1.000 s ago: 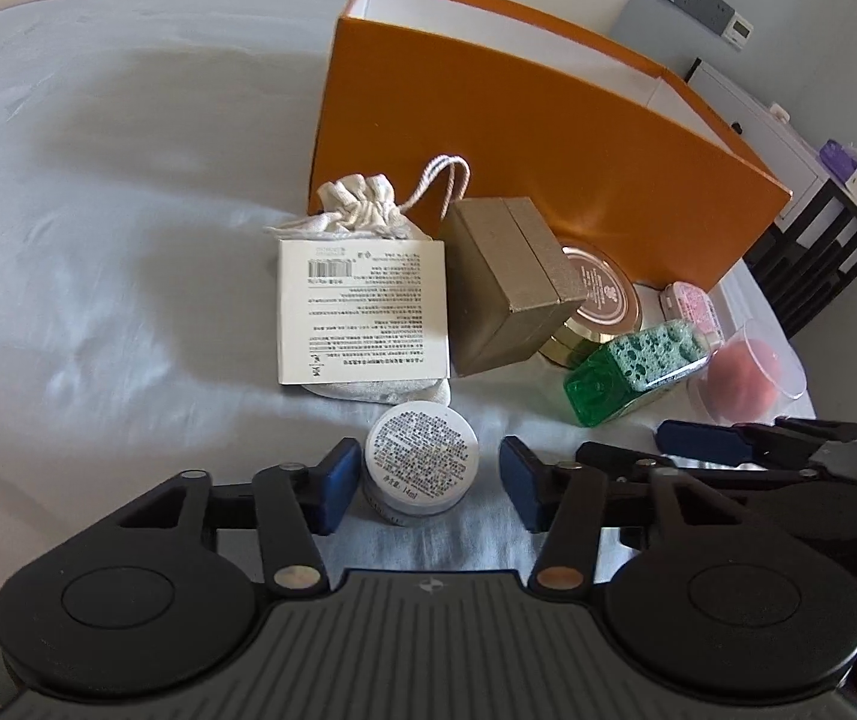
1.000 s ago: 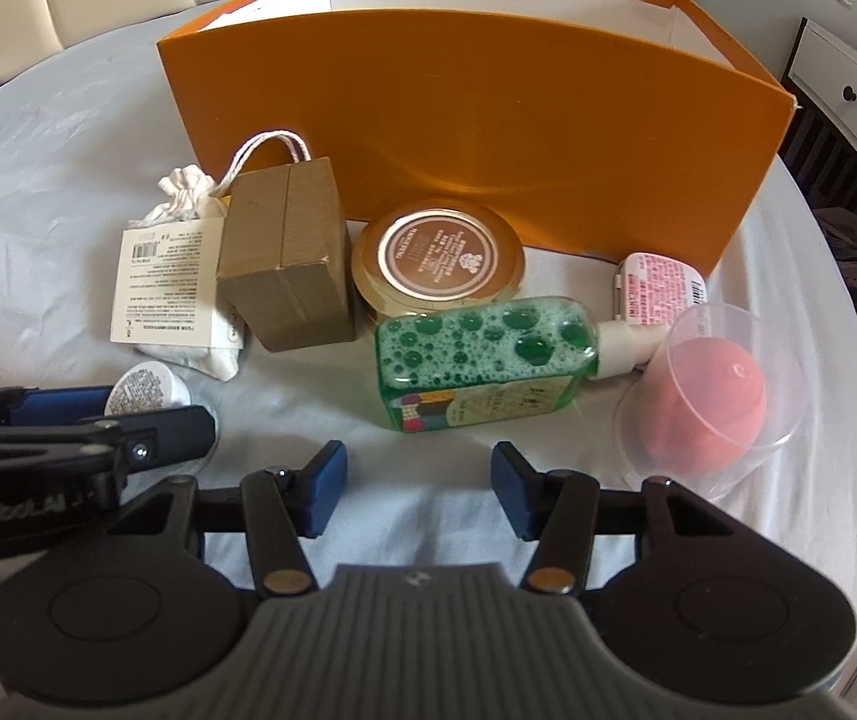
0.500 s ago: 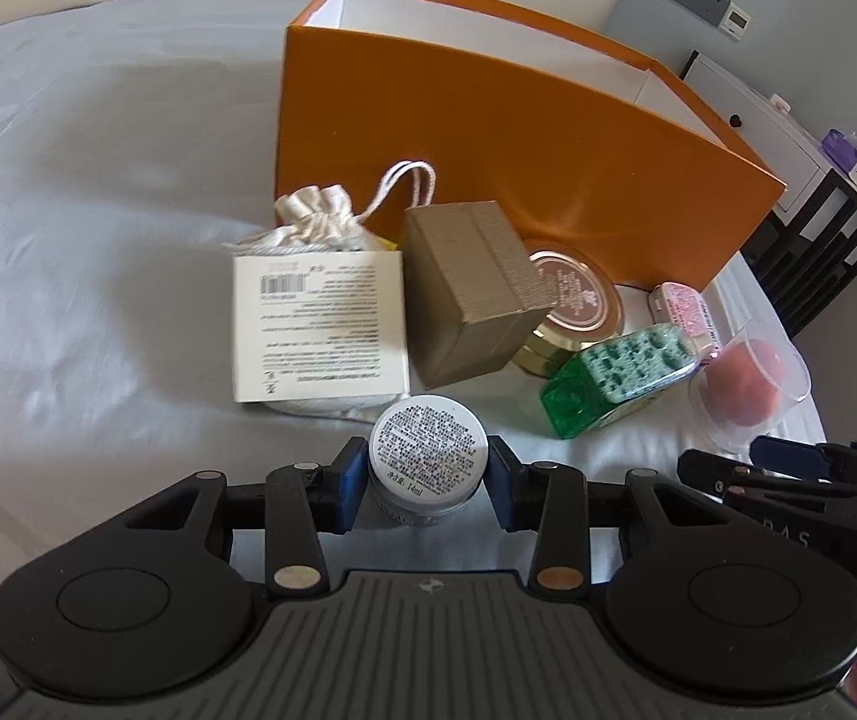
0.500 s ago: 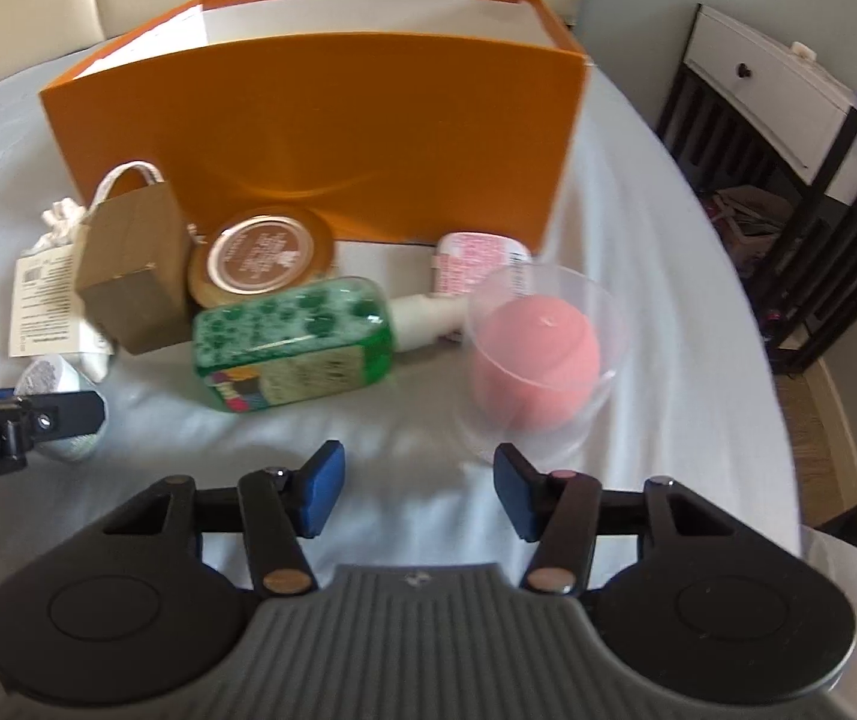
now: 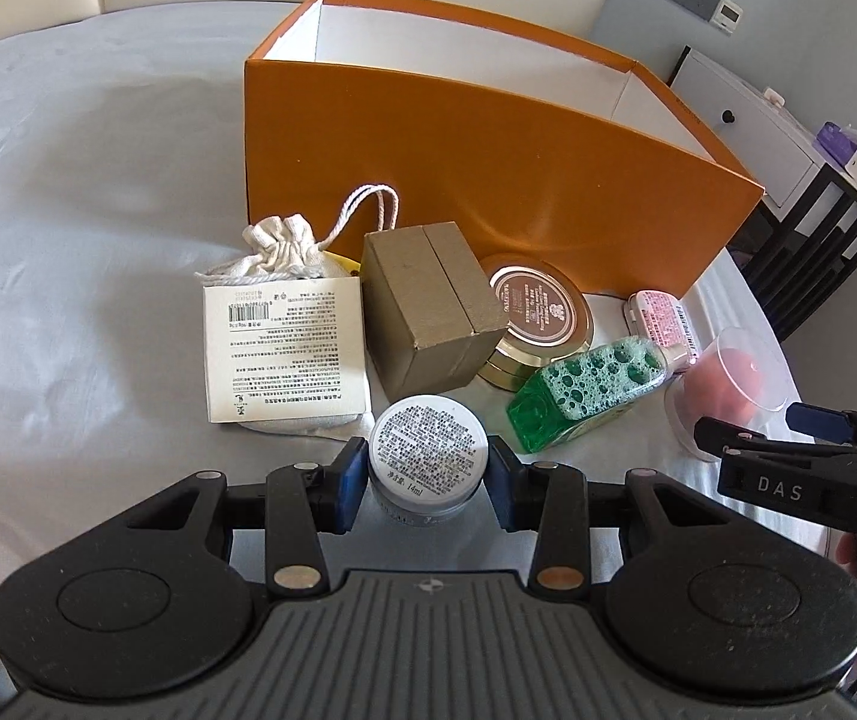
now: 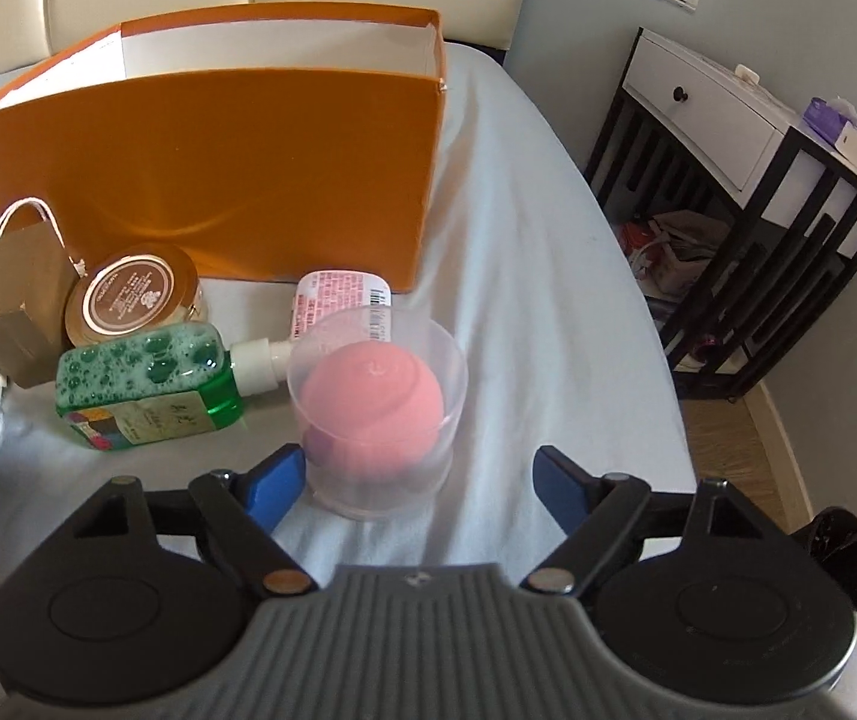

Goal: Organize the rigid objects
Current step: 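Grasp the white silver-lidded jar with the left gripper while the right grasps the clear cup with pink sponge, then lift the jar and the cup and carry both over the box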

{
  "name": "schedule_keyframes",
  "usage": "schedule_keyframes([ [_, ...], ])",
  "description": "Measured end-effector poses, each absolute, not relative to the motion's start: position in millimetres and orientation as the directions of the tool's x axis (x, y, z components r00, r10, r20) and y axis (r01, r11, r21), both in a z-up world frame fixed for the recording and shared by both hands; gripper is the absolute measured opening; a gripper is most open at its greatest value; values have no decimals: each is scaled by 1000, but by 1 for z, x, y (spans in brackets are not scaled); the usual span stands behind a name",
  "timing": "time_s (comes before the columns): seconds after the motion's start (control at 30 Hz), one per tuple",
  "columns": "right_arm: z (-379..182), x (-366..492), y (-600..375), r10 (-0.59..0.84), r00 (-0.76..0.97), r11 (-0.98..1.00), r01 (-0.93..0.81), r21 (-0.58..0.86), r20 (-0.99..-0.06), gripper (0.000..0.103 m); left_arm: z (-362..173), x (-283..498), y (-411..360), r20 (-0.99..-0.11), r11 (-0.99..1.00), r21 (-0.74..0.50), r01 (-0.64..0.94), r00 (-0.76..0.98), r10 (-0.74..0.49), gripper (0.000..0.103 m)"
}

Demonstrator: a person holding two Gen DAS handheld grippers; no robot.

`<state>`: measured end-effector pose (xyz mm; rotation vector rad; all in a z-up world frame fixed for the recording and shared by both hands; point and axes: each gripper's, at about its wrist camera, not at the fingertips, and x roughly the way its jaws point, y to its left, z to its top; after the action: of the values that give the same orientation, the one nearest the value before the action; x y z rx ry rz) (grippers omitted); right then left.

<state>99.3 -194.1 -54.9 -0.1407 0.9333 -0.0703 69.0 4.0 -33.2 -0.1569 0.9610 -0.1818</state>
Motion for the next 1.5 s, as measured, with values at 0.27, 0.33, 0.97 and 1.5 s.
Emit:
schedule_keyframes([
  [0.27,-59,109,-185,-79,644,983,-77,-167,-761,80,-32,71,5,-796,969,-237,64,560,-232,46],
  [0.33,-62,114,-186,-78,616,984,-77,-158,-784,64,-30,69,7,-794,969,-240,58,562,-230,46],
  [0.97,17,91,-163,83,711,981,-181,-67,-698,62,29,71,17,-695,943,-320,91,654,-299,46],
  [1.5,84,176,-136,109,810,968,-217,-122,-576,62,88,166,21,-596,915,-371,157,716,-364,46],
])
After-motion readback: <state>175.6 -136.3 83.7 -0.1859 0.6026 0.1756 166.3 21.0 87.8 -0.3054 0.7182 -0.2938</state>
